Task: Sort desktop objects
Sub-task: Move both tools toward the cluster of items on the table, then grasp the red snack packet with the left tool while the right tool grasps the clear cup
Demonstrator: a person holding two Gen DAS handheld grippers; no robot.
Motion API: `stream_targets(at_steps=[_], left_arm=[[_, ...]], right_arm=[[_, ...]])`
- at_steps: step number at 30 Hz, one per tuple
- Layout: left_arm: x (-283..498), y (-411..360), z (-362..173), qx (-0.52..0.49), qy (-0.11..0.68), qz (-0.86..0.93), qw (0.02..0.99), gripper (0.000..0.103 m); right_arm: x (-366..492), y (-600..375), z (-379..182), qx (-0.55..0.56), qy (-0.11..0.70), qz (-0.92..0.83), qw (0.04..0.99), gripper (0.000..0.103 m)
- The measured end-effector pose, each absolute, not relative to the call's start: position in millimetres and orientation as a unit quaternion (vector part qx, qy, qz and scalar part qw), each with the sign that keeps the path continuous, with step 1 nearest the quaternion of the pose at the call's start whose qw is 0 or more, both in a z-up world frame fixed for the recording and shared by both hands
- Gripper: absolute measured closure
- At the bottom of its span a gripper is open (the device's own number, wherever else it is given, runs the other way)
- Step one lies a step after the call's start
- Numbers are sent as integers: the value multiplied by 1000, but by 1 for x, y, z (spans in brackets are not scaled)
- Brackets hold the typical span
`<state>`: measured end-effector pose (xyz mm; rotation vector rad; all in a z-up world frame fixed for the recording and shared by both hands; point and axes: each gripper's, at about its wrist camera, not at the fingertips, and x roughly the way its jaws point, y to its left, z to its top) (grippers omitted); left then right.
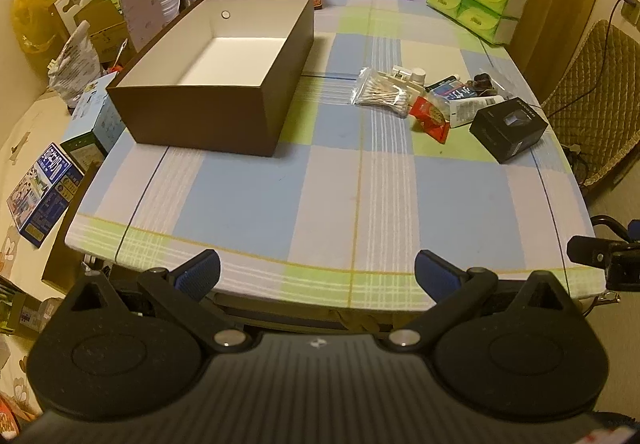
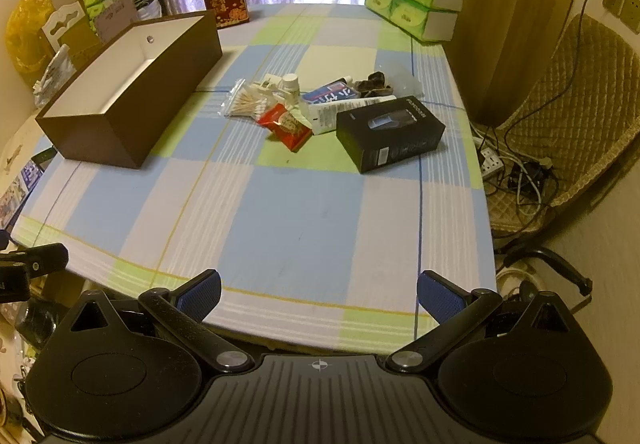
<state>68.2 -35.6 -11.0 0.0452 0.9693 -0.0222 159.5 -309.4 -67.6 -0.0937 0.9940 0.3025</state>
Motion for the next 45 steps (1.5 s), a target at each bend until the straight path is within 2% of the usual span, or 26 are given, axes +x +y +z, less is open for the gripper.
stream_targets(at_steps=[35,45], left_arm=[[169,-126,-46,19,484,-73,872,1],[208,-154,-69,8,490,-63,869,8]], right_arm=[[262,-389,-97,17,474,152,867,2],[305,-419,-118,11,465,170,869,2]])
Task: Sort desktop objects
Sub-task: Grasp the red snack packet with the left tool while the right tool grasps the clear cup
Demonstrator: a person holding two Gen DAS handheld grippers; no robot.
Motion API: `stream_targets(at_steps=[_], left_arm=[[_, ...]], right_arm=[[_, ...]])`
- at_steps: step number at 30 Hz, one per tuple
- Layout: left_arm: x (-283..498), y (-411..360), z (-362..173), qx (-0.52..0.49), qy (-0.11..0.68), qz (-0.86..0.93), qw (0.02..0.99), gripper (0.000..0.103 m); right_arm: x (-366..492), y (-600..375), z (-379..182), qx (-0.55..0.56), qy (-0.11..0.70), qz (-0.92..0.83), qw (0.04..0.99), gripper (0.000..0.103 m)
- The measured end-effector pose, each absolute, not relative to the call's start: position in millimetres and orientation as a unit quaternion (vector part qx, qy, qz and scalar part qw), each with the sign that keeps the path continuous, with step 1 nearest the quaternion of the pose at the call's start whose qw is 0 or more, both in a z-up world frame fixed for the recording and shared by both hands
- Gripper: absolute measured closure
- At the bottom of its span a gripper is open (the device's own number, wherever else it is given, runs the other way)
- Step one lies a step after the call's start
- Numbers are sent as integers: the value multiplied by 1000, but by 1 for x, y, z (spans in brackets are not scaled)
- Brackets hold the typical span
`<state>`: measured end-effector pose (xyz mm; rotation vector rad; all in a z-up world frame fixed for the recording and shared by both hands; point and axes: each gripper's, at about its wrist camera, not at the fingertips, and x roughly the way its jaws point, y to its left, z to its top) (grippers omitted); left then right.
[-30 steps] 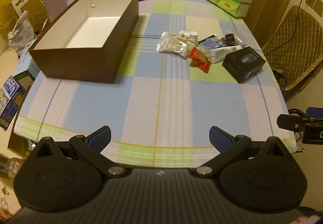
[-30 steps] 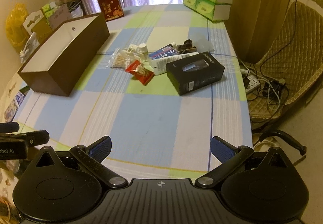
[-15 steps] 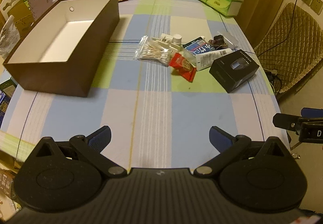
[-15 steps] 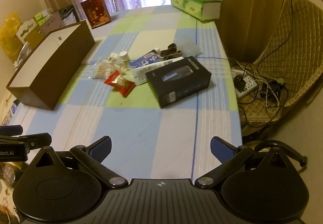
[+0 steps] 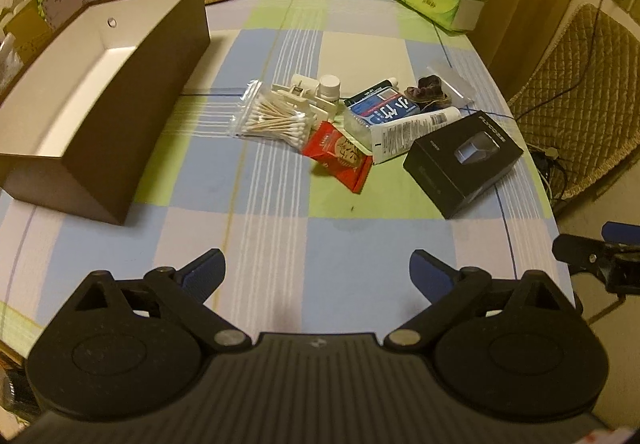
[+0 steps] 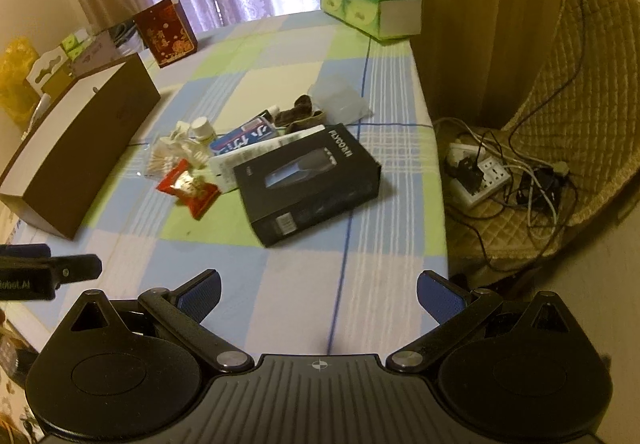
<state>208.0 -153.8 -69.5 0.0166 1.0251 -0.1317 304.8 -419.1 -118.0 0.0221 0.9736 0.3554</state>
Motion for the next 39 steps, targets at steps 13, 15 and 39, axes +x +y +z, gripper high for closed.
stream_targets(at_steps=[13,15,39], left_arm=[[265,-175,-103,-56,510,-32,858,27],[274,-178,-108,-64,509,-21,858,30],[342,-179,-149,-125,512,43,849,69]], right_arm=[[367,-450,-138,8,479,159,864,2],[375,-454,-140,7,480,157,863,2],[473,-457,-147,-16,443,214,870,2]])
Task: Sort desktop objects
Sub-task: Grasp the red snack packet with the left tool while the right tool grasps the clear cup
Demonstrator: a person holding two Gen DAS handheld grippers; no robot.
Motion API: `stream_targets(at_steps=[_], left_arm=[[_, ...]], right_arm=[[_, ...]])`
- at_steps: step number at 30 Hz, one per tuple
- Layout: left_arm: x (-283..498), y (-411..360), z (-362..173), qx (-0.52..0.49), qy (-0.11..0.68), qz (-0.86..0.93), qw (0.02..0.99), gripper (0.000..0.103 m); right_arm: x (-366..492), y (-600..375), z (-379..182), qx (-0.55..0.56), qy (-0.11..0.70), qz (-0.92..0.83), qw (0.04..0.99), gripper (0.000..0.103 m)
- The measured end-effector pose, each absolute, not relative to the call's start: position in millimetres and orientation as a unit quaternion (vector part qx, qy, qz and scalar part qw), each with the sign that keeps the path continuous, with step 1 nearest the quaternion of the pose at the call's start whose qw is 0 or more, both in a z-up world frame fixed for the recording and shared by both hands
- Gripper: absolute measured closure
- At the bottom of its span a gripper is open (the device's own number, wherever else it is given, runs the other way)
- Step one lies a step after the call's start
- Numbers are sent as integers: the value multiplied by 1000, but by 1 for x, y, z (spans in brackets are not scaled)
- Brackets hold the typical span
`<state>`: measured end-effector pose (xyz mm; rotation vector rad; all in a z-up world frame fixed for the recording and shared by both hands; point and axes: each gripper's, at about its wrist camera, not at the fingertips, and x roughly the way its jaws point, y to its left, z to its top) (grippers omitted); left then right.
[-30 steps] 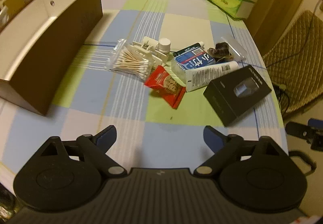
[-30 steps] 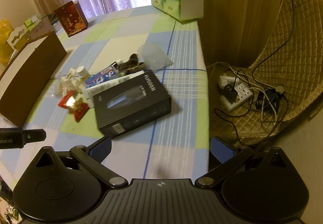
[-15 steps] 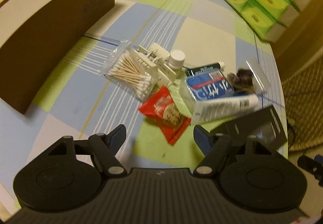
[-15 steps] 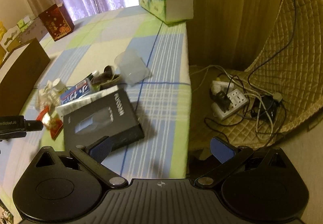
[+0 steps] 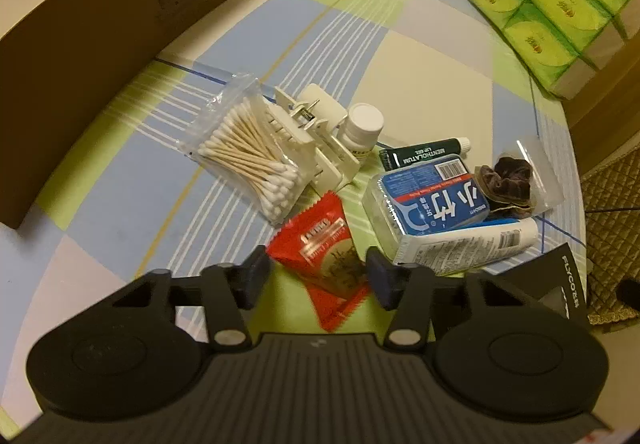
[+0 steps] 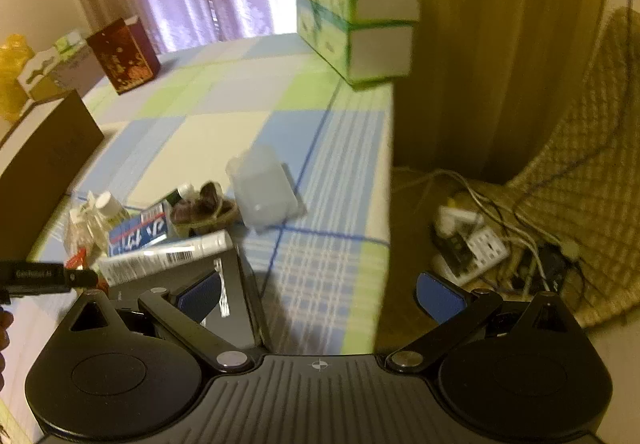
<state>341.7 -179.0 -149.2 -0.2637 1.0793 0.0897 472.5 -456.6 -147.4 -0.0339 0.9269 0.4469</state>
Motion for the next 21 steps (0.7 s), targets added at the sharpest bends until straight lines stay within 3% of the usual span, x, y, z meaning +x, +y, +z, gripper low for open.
stream_targets(at_steps=[2,10,14,21], left_arm=[[341,-175,-150,-128,516,29,847,81],[324,-149,-146,-95,506,55,855,84],[318,-130,-144,-95,507,75,853,84],[309,-112,-140,-101,509,92,850,84]], right_arm=[[480,-454,-151,-20,440,229,868,2],[506,-433,-168,-53,426,301,852,2],[525,-416,-177,-81,415,337,841,24],[560,-382,-198,-119,421,348,829,43]])
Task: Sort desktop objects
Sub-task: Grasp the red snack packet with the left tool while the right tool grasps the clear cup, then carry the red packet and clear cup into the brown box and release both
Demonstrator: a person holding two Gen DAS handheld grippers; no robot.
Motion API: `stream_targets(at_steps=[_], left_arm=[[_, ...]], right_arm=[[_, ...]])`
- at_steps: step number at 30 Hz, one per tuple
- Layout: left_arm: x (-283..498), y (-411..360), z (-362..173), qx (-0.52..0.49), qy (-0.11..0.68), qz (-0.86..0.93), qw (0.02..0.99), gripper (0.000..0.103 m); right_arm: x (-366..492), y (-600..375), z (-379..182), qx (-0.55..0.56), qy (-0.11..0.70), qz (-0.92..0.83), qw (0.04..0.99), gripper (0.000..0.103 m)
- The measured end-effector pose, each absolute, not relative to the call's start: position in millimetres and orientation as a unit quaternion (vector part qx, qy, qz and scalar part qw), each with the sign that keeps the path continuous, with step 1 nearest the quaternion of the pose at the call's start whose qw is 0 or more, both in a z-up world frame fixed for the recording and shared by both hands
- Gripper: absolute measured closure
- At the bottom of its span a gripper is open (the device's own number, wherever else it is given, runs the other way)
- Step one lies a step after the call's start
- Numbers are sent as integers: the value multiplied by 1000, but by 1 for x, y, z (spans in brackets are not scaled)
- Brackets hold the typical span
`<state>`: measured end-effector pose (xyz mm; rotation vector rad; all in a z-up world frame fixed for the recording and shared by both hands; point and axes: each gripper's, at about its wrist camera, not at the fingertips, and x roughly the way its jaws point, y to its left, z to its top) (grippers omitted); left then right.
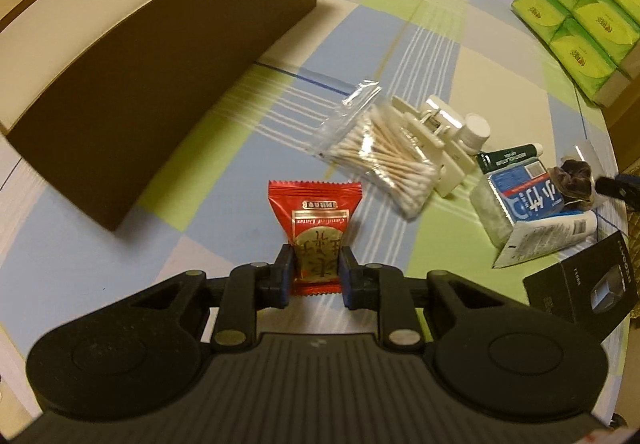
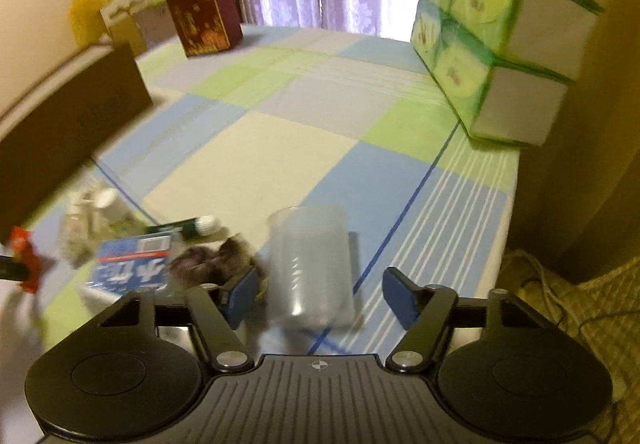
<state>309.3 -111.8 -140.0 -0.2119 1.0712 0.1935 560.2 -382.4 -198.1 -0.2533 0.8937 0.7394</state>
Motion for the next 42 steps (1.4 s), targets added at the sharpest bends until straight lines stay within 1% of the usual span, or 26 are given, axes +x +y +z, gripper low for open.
stream_targets(at_steps=[4,6,8,13,17,24,33,42], left_arm=[[304,-109,-139,-101,510,94,849,84],[301,-109,-137,-97,511,92,849,84],[300,-108,-137,-92,511,91,850,84],[301,-104,-139,-87,515,82,849,84],[304,-103,-140,-75,516,64,851,84],[306,-98,-134,-57,523,8,850,85],[292,-71,-84,-44,500,-93,860,85],[274,-5,-30,-38,465,-129,875,85]], right_arm=[[568,-368,-208,-136,433,356,817,49],[568,-364,-211,-148,429,360,815,50],[567,-361,-210,-162,425,362,814,54],[563,-361,-202,-161,423,350,820,54],[551,-375,-181,-129,412,343,834,54],[503,-386,-143,-79,401,339,847,54],[427,-346,-107,-52,400,344,848,54],[373,-256,-84,-58,400,392,827,54]])
